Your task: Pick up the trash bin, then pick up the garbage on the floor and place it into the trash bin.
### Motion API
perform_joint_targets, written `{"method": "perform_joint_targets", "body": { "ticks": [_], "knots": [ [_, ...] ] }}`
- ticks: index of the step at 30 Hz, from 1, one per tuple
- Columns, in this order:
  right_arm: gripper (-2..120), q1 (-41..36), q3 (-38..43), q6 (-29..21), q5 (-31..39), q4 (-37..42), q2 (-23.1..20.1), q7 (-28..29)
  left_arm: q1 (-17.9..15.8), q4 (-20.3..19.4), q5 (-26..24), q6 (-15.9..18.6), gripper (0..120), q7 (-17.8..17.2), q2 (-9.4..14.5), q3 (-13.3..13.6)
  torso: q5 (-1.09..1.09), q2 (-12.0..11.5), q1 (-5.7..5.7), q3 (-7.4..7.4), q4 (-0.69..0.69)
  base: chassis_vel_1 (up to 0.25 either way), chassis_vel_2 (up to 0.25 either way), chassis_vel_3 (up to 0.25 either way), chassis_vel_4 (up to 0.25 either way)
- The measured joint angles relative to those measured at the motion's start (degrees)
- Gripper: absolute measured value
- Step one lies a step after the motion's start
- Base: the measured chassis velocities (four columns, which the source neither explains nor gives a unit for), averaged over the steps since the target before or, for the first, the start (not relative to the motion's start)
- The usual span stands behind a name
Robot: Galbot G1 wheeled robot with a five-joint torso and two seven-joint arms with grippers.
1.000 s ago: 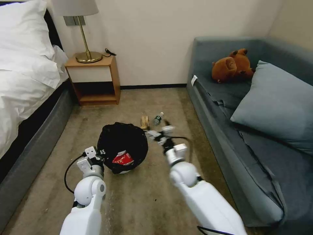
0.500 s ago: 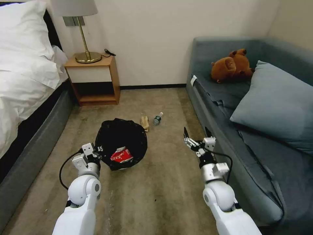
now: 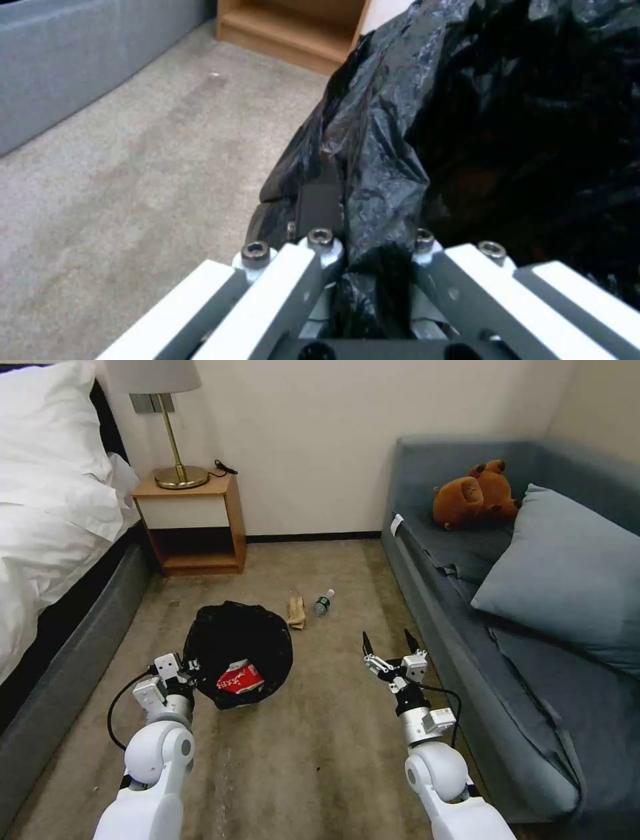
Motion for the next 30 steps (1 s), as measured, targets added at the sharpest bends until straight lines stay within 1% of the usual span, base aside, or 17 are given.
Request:
{"method": "perform_joint_targets", "body": {
  "ticks": [6,12,23,30],
  "knots": [
    [100,0.49,-0.24,0.72,-0.12,-1.16,-0.11,-0.65,0.46,-0.29,-0.02,0.02,4,-0.20,-0.13,-0.25,0.00,0.00,0.00,0.00,0.00,0.000,0.000,0.000,0.000],
    [100,0.69,-0.71,1.35,-0.11,-1.85,-0.14,-1.72,0.73,-0.95,0.04,0.10,4,-0.73,-0.41,-0.73,0.00,0.00,0.00,0.00,0.00,-0.072,0.071,0.069,-0.065],
    [100,0.87,-1.27,1.96,-0.15,-2.78,-0.16,-2.25,1.41,-1.39,0.38,0.14,4,-0.97,-1.07,-0.94,-0.01,0.00,0.00,0.01,0.00,-0.162,0.171,0.173,-0.161],
    [100,0.97,-1.39,2.23,-0.19,-3.10,-0.12,-2.26,1.43,-1.66,0.53,0.22,4,-1.13,-1.21,-0.92,0.00,0.00,0.00,0.00,0.00,-0.124,0.126,0.124,-0.116]
  ]
}}
